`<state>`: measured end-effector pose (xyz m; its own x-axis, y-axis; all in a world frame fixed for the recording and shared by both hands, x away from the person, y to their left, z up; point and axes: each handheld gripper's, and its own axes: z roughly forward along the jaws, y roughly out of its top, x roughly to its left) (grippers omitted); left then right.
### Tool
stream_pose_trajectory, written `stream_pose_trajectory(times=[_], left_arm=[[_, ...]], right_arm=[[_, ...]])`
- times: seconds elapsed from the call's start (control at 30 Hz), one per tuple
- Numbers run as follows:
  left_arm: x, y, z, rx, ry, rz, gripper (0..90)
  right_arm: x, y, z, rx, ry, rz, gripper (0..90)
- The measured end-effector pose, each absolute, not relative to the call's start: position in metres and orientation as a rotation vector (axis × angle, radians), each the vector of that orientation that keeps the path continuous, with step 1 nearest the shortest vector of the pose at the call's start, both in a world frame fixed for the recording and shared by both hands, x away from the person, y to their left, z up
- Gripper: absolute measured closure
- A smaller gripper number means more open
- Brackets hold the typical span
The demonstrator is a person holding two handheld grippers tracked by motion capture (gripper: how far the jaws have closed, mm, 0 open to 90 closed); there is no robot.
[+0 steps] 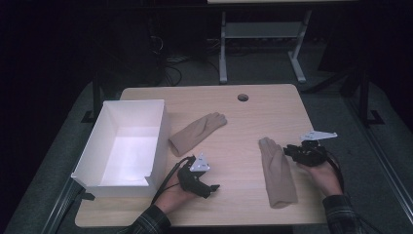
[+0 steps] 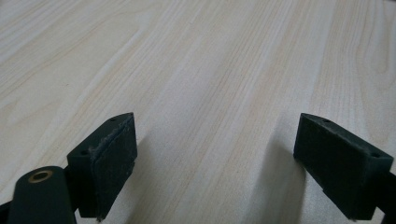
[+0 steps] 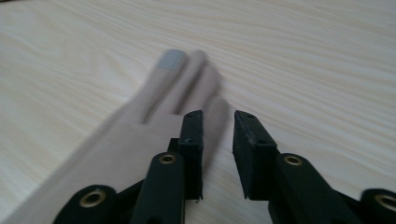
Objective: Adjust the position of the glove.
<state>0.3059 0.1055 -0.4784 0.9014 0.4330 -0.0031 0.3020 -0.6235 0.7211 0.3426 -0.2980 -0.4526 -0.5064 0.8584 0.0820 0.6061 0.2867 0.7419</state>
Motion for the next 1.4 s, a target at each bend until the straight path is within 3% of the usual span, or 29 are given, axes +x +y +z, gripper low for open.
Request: stream_pose_trajectory(times=[0.43, 0.77, 1.2, 1.33, 1.4], left_arm=[[0.306, 0.106, -0.478, 2.288, 0.519, 0.221, 12.6], [0.304, 0.1, -0.477, 2.289, 0.551, 0.219, 14.1], [0.331, 0.096, -0.457, 2.284, 0.675, 0.223, 74.9], [0.344, 0.096, -0.448, 2.269, 0.734, 0.238, 88.1], [0.349, 0.097, -0.446, 2.262, 0.757, 0.243, 89.2]], right_arm=[[0.351, -0.318, -0.474, 1.433, 2.105, 0.937, 32.2], [0.354, -0.32, -0.483, 1.459, 2.086, 0.931, 21.3], [0.353, -0.32, -0.483, 1.456, 2.09, 0.933, 21.1], [0.353, -0.32, -0.483, 1.455, 2.09, 0.933, 21.1], [0.353, -0.32, -0.483, 1.454, 2.09, 0.933, 21.2]])
